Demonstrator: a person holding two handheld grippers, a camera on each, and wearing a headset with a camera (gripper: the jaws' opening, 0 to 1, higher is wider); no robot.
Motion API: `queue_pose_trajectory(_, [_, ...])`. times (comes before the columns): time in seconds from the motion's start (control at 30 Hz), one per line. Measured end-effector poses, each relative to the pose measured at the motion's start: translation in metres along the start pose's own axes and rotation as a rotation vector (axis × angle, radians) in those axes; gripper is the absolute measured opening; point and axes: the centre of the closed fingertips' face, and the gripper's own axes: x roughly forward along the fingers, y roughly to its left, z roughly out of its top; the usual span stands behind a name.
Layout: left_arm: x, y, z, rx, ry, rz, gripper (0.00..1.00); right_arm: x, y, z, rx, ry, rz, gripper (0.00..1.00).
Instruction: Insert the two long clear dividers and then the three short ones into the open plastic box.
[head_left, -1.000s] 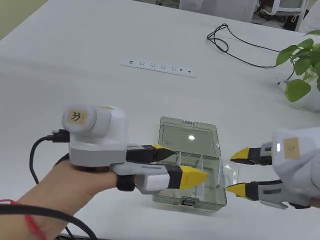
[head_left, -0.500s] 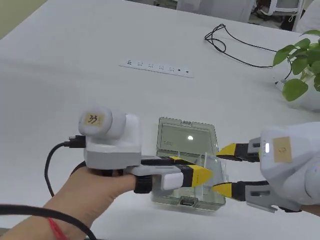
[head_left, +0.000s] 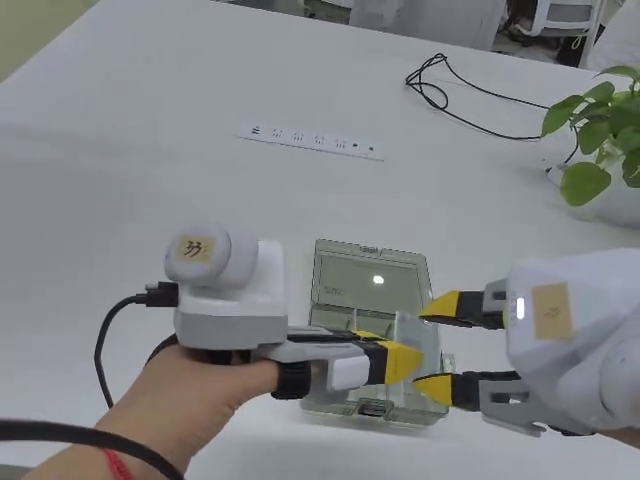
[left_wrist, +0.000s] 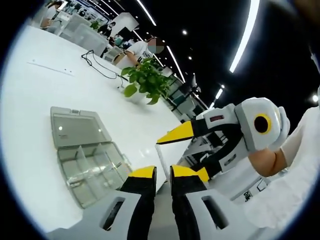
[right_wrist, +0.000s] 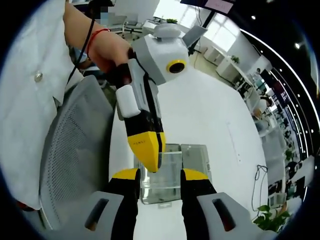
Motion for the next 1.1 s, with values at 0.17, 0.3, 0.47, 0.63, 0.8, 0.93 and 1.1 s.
queue_pose_trajectory(0.17, [0.0002, -0.0011, 0.0003, -0.008, 0.001, -0.008, 0.02, -0.0002, 0.0003, 0.0004, -0.001, 0.001, 0.0, 0.33])
queue_pose_trajectory(0.3, [0.001, -0.0004, -0.001, -0.012, 0.006, -0.012, 0.0, 0.0002, 0.0008, -0.0001, -0.005, 0.005, 0.001, 0.33])
queue_pose_trajectory(0.47, [0.0011, -0.0015, -0.0018, -0.021, 0.002, -0.016, 0.0, 0.0003, 0.0015, -0.0004, -0.008, 0.007, 0.001, 0.33])
queue_pose_trajectory(0.63, [0.0011, -0.0025, -0.0016, -0.034, -0.01, -0.018, 0.0, 0.0004, 0.0014, -0.0006, -0.015, 0.007, -0.003, 0.33])
queue_pose_trajectory(0.8, [0.0012, -0.0021, -0.0011, -0.046, -0.016, -0.016, 0.0, 0.0001, 0.0011, -0.0004, -0.019, 0.006, -0.007, 0.33])
queue_pose_trajectory(0.93, [0.0012, -0.0014, -0.0004, -0.061, -0.024, -0.009, 0.0, 0.0007, 0.0003, -0.0004, -0.024, 0.009, -0.013, 0.33])
queue_pose_trajectory(1.1, [0.0018, -0.0021, -0.0018, -0.048, -0.02, -0.007, 0.0, 0.0004, -0.0027, 0.0, -0.012, 0.005, -0.017, 0.33])
